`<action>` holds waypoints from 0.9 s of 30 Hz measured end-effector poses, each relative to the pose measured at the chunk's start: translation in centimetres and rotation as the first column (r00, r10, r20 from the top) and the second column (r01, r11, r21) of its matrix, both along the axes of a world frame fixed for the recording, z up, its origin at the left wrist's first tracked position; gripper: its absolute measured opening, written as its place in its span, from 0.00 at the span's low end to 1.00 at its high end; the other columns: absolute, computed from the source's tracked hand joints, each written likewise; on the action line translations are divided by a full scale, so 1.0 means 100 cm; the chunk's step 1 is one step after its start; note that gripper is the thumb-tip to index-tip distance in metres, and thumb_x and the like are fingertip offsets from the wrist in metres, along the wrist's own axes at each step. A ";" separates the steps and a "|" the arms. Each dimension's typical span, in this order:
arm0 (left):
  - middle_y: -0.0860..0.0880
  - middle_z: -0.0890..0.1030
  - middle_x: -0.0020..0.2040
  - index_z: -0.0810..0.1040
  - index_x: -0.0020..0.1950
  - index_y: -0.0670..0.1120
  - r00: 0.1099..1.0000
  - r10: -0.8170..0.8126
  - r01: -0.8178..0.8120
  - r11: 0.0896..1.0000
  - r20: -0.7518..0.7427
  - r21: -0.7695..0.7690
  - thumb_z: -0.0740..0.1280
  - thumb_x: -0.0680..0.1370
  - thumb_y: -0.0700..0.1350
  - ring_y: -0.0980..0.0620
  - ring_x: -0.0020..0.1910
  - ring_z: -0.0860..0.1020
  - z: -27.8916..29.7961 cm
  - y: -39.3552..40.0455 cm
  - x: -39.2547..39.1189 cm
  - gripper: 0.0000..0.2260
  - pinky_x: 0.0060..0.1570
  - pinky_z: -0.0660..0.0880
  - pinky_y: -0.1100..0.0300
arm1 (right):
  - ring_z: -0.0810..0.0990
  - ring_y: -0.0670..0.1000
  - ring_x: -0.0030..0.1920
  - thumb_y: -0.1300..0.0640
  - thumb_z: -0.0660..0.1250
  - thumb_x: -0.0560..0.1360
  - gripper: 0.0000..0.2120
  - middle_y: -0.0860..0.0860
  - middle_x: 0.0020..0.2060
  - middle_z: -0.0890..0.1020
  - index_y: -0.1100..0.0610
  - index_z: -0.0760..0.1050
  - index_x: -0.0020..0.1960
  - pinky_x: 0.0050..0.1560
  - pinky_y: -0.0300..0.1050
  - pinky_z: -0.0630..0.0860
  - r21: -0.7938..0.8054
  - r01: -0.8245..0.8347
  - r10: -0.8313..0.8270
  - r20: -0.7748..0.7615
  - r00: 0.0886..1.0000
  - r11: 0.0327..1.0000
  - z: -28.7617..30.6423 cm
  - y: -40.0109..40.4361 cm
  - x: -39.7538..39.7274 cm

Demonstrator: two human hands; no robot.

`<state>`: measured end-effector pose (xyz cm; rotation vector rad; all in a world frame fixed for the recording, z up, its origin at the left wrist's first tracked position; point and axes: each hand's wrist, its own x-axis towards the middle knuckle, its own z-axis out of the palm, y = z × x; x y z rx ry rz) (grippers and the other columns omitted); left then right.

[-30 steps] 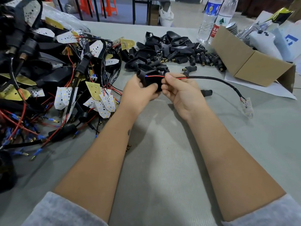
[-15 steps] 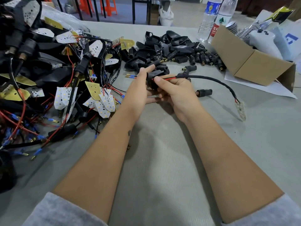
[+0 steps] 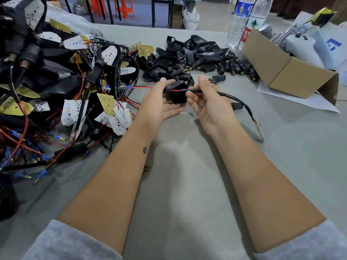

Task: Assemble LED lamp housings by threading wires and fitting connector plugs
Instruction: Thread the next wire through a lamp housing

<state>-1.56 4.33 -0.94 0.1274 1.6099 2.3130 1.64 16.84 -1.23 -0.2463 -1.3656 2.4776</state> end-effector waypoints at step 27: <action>0.46 0.84 0.50 0.75 0.61 0.51 0.976 0.080 -0.082 0.997 -0.203 -0.006 0.47 0.85 0.55 0.50 0.44 0.85 -0.007 0.001 0.000 0.19 0.42 0.80 0.61 | 0.79 0.45 0.29 0.58 0.64 0.80 0.07 0.51 0.30 0.81 0.60 0.76 0.46 0.33 0.36 0.78 -0.090 -0.082 0.088 0.064 0.994 0.993 0.005 -0.001 0.002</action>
